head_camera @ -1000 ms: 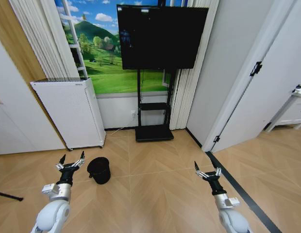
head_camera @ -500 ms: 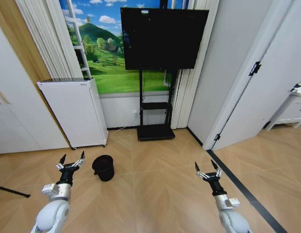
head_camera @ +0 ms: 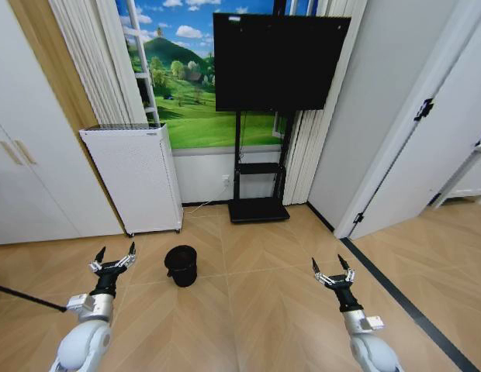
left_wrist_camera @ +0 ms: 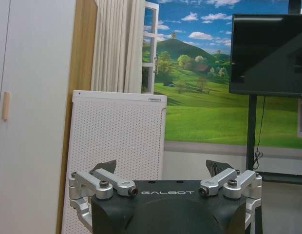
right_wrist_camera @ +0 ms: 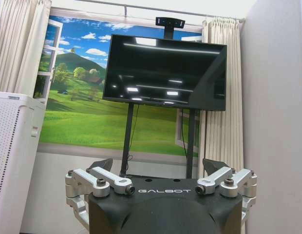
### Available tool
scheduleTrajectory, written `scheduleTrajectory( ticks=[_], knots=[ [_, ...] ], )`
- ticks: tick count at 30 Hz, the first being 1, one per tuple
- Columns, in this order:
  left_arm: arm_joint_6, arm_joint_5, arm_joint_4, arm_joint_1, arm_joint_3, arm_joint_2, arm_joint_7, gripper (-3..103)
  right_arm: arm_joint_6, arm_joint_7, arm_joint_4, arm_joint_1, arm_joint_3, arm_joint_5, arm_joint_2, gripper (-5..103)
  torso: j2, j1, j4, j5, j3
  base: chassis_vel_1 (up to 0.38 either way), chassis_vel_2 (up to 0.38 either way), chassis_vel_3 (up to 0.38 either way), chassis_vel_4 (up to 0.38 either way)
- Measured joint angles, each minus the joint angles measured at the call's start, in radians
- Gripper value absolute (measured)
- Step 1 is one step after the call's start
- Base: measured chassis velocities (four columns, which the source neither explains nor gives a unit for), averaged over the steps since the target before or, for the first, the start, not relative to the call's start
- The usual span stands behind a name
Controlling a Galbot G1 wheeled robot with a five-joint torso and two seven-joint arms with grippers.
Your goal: Pick up the trash bin and place the garbage on the floor into it.
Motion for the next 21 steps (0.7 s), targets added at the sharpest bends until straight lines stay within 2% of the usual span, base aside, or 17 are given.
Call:
scheduleTrajectory(
  ticks=[5,11,21],
  knots=[
    [-0.001,0.002,0.003,0.0,0.002,-0.001,0.001,100,0.001,-0.007,-0.012,0.007,0.002,0.0,-0.002,100,0.0,0.0,0.0007,-0.0003,0.0,0.021,0.065,-0.018,-0.042],
    [-0.003,0.004,0.007,0.0,0.004,-0.001,0.005,100,0.003,0.01,-0.014,0.008,-0.005,-0.007,-0.003,100,0.0,0.0,0.0,0.0001,0.0,-0.074,0.058,0.073,-0.052],
    [-0.004,0.004,0.01,-0.002,0.004,0.002,0.007,100,0.001,0.009,-0.015,0.014,-0.009,-0.014,-0.005,100,0.0,0.0,0.0006,-0.0001,0.0,-0.056,0.11,0.072,-0.086]
  ],
)
